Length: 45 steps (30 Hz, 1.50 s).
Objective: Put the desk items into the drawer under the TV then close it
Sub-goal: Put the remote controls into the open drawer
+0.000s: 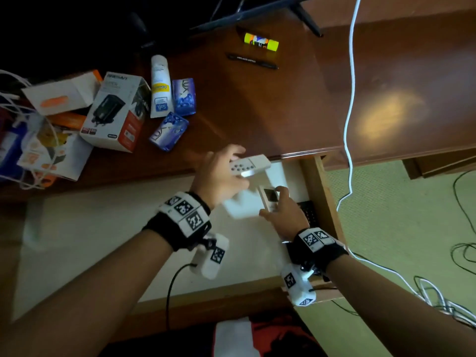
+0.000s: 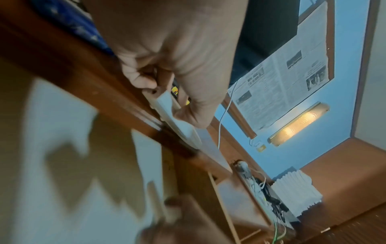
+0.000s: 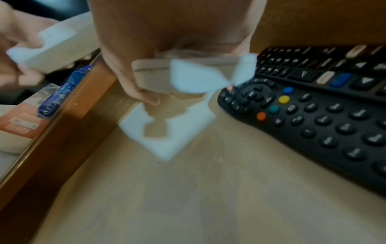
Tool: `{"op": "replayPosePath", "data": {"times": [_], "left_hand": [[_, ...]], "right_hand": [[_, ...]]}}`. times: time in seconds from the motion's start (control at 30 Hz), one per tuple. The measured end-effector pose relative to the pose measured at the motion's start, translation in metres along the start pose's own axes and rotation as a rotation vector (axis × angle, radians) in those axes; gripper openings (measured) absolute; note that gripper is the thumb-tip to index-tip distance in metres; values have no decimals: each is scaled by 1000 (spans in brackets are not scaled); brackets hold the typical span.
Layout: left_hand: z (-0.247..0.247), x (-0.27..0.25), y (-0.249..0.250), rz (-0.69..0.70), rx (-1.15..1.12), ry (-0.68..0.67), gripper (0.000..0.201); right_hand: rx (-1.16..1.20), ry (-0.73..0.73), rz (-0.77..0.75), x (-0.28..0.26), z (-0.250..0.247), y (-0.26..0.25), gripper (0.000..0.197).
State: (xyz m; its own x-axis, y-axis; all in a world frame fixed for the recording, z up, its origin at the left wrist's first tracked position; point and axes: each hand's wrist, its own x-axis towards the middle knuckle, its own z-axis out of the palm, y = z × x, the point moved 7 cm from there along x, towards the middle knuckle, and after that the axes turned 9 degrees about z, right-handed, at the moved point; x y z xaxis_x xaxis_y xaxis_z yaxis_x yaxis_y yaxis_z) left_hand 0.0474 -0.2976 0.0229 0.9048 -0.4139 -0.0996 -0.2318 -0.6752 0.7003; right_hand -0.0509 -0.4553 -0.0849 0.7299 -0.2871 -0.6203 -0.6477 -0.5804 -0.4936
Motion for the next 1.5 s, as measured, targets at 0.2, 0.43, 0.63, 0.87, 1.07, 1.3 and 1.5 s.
{"op": "replayPosePath", "data": {"times": [0.2,0.43,0.63,0.87,1.07,1.3,1.5], "left_hand": [[36,-80,-57,-109,30,-100,53],[67,-100,-90,-167,55,-495,63],[90,-93,-94,-142,105,-571,65],[105,-81,-98,-53,214,-561,54],[97,-79,-109,-179,232,-424,52],[111,-93,-115,-452,201,-579,69],[130,-83,-88,-373,83,-601,67]], "right_hand": [[-131,27,43,6,9,0,64],[-295,-67,-69,8,38,-12,98],[-467,-124,-77,10,54,-14,89],[-508,-123,-114,8,59,-25,79],[-516,-156,-82,7,57,-24,80],[-677,-182,-156,3,48,-27,54],[-707,-233,-281,-8,37,-22,39]]}}
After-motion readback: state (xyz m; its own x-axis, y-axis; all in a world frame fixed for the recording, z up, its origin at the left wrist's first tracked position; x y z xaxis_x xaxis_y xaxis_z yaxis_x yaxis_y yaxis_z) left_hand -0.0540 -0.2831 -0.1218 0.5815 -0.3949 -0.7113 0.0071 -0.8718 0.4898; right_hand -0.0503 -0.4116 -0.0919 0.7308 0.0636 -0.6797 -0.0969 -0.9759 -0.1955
